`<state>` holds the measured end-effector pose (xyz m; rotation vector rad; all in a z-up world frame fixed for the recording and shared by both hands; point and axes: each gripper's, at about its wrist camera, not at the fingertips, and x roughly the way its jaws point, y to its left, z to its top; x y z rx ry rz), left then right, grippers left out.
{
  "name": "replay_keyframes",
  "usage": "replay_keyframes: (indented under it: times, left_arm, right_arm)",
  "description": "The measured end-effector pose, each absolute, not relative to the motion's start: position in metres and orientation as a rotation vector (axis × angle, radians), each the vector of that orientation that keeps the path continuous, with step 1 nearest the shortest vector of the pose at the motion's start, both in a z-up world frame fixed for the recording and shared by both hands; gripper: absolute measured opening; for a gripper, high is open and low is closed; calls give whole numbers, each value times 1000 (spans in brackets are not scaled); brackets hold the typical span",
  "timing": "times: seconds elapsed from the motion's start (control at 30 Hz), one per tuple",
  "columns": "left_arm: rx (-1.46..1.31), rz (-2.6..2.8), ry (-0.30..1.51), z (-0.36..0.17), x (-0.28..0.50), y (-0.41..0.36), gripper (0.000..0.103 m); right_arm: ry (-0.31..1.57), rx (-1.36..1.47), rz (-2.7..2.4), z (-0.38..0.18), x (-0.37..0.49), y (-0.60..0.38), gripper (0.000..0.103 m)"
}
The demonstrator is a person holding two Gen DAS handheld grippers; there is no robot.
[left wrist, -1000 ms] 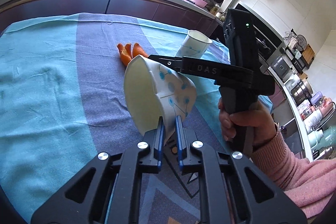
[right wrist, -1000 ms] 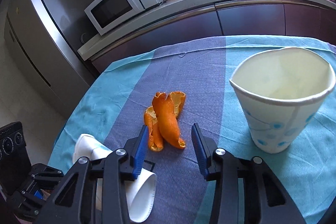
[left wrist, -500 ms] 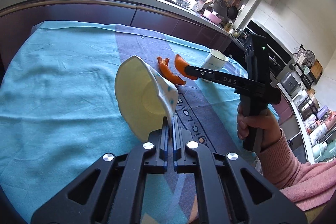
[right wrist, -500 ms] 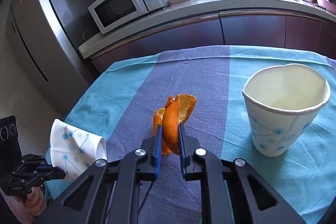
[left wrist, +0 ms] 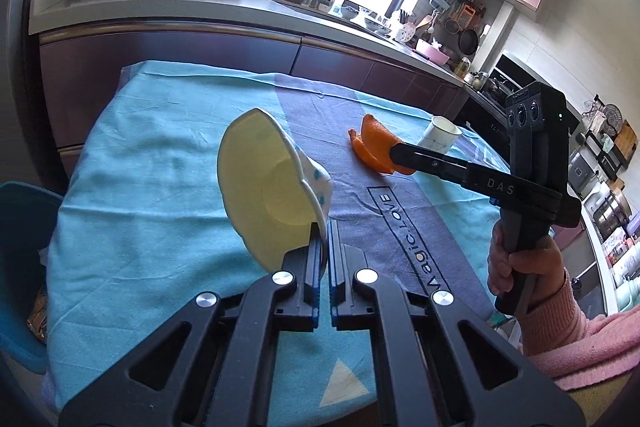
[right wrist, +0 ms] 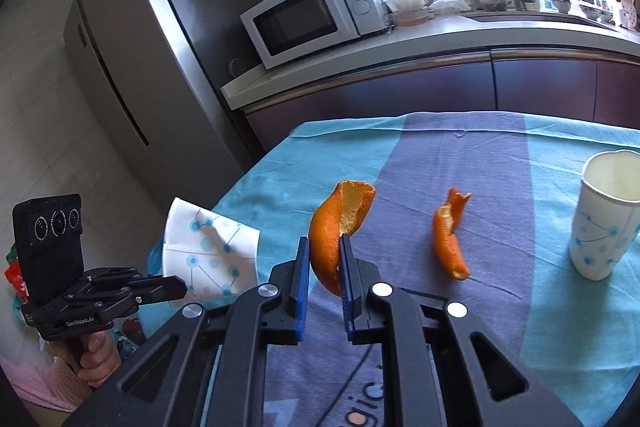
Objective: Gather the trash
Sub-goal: 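Carry the paper cup and orange peel over the teal bin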
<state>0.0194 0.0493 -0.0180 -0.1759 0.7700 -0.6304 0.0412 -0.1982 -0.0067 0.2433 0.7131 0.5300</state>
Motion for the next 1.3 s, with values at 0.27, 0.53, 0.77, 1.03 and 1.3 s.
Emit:
replay_keyframes:
  times: [0.27, 0.53, 0.77, 1.03, 1.3]
  left_arm:
    - [-187, -550, 749, -11, 3, 82, 4]
    - [-196, -465, 730, -5, -10, 117, 4]
    - [-218, -395, 716, -1, -18, 145, 4]
    - [-227, -321, 707, 2, -22, 171, 4]
    - [-250, -258, 705, 1, -25, 195, 3]
  right_arm:
    - [726, 220, 629, -5, 42, -157, 13]
    - [740, 183, 707, -3, 41, -120, 13]
    - [748, 149, 779, 0, 44, -88, 13]
    - [762, 132, 849, 1, 50, -61, 13]
    - [779, 105, 901, 2, 54, -36, 13]
